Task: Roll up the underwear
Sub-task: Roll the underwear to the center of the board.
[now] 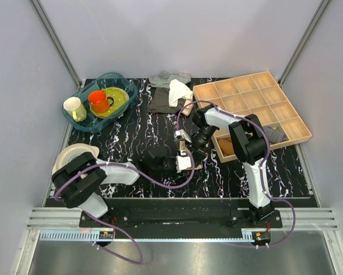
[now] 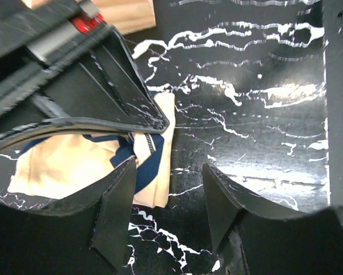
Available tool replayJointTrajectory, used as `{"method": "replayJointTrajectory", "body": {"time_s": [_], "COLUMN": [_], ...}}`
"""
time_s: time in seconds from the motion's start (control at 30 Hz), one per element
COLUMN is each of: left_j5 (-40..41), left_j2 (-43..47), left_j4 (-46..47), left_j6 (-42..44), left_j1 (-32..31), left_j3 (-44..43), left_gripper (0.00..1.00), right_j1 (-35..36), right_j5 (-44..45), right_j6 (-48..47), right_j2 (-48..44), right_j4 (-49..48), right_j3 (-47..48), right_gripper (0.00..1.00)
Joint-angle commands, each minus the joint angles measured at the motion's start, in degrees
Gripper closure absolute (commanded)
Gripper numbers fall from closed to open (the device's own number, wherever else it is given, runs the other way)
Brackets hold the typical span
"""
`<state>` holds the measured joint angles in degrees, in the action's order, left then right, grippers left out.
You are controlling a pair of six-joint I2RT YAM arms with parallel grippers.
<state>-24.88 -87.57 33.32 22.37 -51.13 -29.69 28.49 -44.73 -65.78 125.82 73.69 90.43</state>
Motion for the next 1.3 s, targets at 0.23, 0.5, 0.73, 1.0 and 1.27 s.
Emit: {"method": "replayJointTrajectory", "body": {"time_s": [0.23,0.5,0.73,1.0,1.27], "left_j5": [7.3,10.73,13.72,10.66,6.88], "left_j2": [-8.4,-9.63,-14.2,-16.06,-15.18], "left_j4": [-10.47,-9.85,-14.15,-25.94,-36.47], "left_j6": [10.67,11.64,12.7,9.45,0.67], "left_j1": [-1.86,-2.92,-3.62,-3.53,-2.66], "left_j3": [-9.06,-10.73,-15.03,-19.27,-20.14], "left_gripper": [0.45,0.45,0.55,1.0,1.0], "right_j1": [-1.42,-1.6,-1.77,-3.61,-8.62], "right_j5": [-1.68,-1.5,-1.68,-3.78,-2.91], "right_j6": [0.74,0.74,0.74,1.88,3.38], "right_j2": [1.71,2.24,2.15,-3.2,-10.41], "right_j4": [2.33,2.34,2.42,0.93,-2.06], "right_j3": [2.64,2.56,2.21,2.82,3.52], "right_gripper": [0.77,0.77,0.76,0.64,0.51]}}
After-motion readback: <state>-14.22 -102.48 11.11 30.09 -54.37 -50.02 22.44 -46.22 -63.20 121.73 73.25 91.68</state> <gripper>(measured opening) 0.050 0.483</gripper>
